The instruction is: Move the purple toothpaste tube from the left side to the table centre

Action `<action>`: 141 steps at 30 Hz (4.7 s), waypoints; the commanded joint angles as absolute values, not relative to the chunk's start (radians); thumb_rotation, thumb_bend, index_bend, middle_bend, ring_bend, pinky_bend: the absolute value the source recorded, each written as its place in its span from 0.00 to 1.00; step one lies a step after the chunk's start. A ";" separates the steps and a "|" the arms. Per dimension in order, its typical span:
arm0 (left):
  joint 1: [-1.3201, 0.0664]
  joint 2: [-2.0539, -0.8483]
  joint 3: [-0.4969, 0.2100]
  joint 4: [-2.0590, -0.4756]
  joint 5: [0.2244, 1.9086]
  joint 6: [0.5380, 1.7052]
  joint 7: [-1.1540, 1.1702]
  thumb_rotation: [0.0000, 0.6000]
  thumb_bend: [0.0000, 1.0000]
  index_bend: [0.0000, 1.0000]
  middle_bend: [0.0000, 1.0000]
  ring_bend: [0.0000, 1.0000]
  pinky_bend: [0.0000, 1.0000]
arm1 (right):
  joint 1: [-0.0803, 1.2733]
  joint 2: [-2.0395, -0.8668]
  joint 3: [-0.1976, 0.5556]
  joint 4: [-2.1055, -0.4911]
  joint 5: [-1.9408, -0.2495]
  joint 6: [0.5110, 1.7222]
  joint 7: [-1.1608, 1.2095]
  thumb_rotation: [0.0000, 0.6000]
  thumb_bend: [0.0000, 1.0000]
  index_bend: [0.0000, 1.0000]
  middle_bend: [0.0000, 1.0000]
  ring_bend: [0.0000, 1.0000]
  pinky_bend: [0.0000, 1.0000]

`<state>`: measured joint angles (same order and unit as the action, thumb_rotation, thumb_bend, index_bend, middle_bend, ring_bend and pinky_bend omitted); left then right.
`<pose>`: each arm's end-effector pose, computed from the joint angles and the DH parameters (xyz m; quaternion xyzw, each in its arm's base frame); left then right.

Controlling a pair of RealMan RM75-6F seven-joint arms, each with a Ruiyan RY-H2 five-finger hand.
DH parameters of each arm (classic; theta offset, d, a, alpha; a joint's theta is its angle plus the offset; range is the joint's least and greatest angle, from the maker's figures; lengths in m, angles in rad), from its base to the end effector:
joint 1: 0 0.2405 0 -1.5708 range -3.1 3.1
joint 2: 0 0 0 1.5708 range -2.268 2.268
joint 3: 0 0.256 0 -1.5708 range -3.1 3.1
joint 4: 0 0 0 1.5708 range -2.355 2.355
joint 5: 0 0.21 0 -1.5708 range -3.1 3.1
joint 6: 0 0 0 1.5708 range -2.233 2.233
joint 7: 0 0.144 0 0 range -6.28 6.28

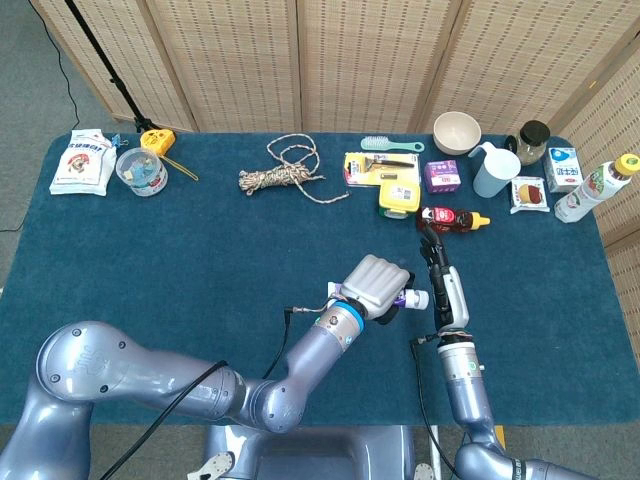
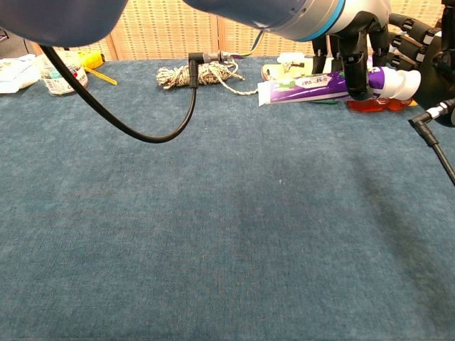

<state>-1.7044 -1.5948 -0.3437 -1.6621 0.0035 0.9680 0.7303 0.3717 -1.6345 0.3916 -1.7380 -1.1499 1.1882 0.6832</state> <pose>0.1464 0.3240 -0.0512 -0.8162 -0.3789 -0.3277 0.2878 -0.1570 -0.2924 0.0217 0.2131 -0.7086 0.6545 0.1553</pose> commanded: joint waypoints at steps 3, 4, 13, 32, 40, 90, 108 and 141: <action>-1.708 -1.607 -0.352 -1.651 -0.003 0.972 0.740 1.00 0.78 0.49 0.43 0.50 0.53 | 0.375 -1.642 0.398 -1.735 -1.143 1.185 0.683 0.11 0.00 0.00 0.00 0.00 0.00; -1.709 -1.610 -0.353 -1.648 -0.003 0.973 0.742 1.00 0.78 0.49 0.43 0.50 0.53 | 0.376 -1.644 0.399 -1.735 -1.141 1.183 0.685 0.11 0.00 0.00 0.00 0.00 0.00; -1.712 -1.633 -0.365 -1.636 0.005 0.990 0.761 1.00 0.78 0.50 0.43 0.50 0.53 | 0.379 -1.648 0.399 -1.732 -1.145 1.172 0.691 0.11 0.00 0.00 0.00 0.00 0.00; -1.719 -1.658 -0.389 -1.622 -0.004 1.008 0.813 1.00 0.78 0.51 0.43 0.50 0.53 | 0.388 -1.655 0.387 -1.719 -1.155 1.167 0.642 0.12 0.00 0.00 0.00 0.00 0.00; -1.719 -1.665 -0.398 -1.618 -0.012 1.012 0.828 1.00 0.78 0.51 0.43 0.51 0.53 | 0.394 -1.660 0.388 -1.715 -1.151 1.166 0.624 0.11 0.00 0.00 0.00 0.00 0.00; -1.576 -1.579 -0.342 -1.803 0.147 1.078 0.797 1.00 0.77 0.49 0.43 0.49 0.54 | 0.370 -1.607 0.420 -1.698 -1.145 1.175 0.649 0.12 0.00 0.00 0.00 0.00 0.00; -1.471 -1.606 -0.195 -1.783 0.194 1.042 0.772 1.00 0.76 0.33 0.27 0.29 0.49 | 0.337 -1.540 0.425 -1.691 -1.153 1.197 0.667 0.12 0.00 0.00 0.00 0.00 0.00; -0.981 -1.237 0.036 -2.068 0.729 1.384 0.504 1.00 0.50 0.03 0.00 0.01 0.17 | 0.318 -1.346 0.350 -1.628 -1.205 1.168 0.474 0.88 0.00 0.00 0.00 0.00 0.00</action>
